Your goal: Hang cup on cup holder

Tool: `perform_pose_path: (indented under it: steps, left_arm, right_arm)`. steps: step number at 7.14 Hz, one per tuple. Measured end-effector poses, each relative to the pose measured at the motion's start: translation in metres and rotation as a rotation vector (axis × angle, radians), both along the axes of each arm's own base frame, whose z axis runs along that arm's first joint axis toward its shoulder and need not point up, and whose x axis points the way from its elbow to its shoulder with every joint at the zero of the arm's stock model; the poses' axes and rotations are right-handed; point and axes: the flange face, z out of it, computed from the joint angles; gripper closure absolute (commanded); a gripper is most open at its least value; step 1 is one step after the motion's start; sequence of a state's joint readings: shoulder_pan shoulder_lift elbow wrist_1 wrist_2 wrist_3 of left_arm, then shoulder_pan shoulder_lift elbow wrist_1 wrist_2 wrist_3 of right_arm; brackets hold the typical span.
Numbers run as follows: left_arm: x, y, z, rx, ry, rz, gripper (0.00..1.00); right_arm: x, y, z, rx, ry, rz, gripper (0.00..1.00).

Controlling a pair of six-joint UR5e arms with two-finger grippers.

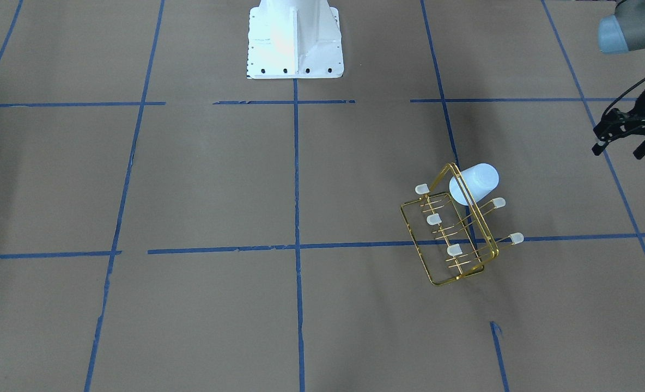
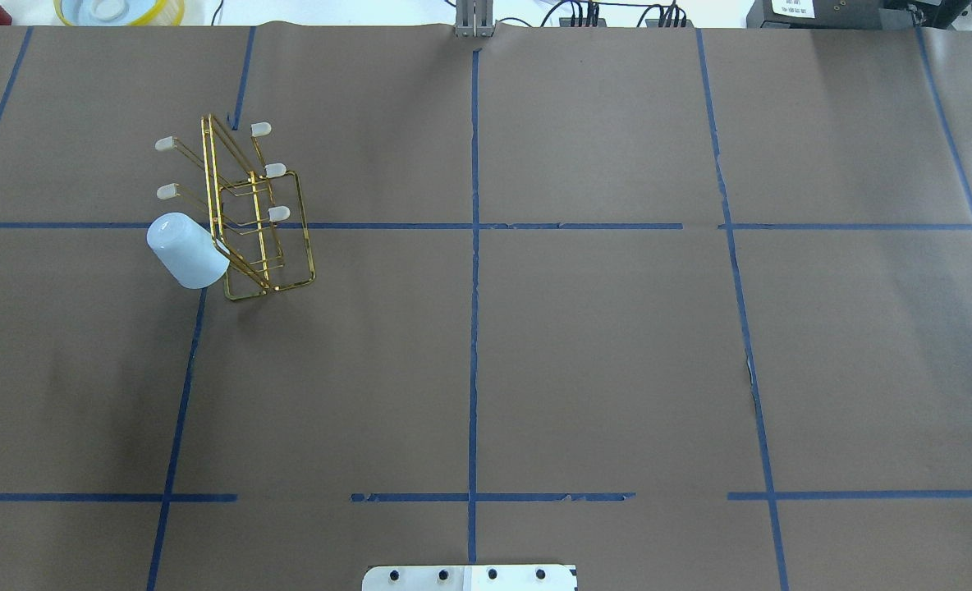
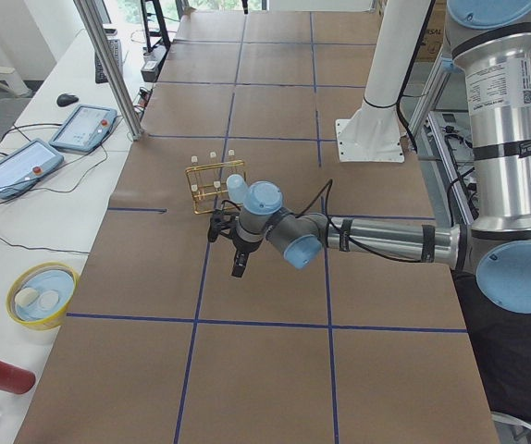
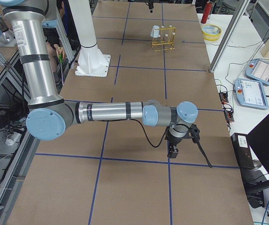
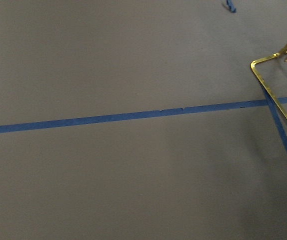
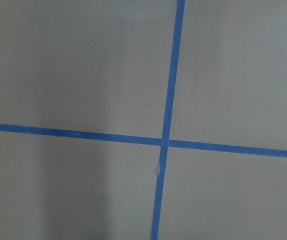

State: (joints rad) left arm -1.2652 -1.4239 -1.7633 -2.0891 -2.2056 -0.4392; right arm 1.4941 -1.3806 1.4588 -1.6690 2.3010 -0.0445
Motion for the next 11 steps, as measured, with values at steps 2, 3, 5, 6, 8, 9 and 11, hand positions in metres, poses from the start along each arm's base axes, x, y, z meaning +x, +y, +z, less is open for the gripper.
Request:
perform_pose_path:
  steps: [2, 3, 5, 6, 8, 9, 11]
  left_arm:
    - [-0.070, -0.037, 0.008, -0.006, -0.106, 0.078, 0.00]
    - [-0.100, -0.042, 0.016, -0.019, -0.131, 0.096, 0.00]
    - [-0.138, -0.036, 0.046, -0.064, -0.150, 0.143, 0.00]
    - [-0.144, -0.031, 0.059, -0.088, -0.134, 0.157, 0.00]
    - [-0.141, -0.026, 0.075, -0.114, -0.069, 0.167, 0.00]
    - [-0.140, -0.026, 0.076, -0.110, -0.055, 0.163, 0.00]
    - [-0.139, -0.027, 0.074, -0.103, -0.046, 0.143, 0.00]
  right_arm:
    - [0.000, 0.000, 0.000, 0.000, 0.000, 0.000, 0.00]
    - [0.000, 0.000, 0.000, 0.000, 0.000, 0.000, 0.00]
    - [0.000, 0.000, 0.000, 0.000, 0.000, 0.000, 0.00]
    - [0.000, 0.000, 0.000, -0.001, 0.000, 0.001, 0.00]
    - [0.000, 0.000, 0.000, -0.001, 0.000, 0.001, 0.00]
    - [0.000, 0.000, 0.000, -0.001, 0.000, 0.001, 0.00]
    - [0.000, 0.000, 0.000, 0.000, 0.000, 0.000, 0.00]
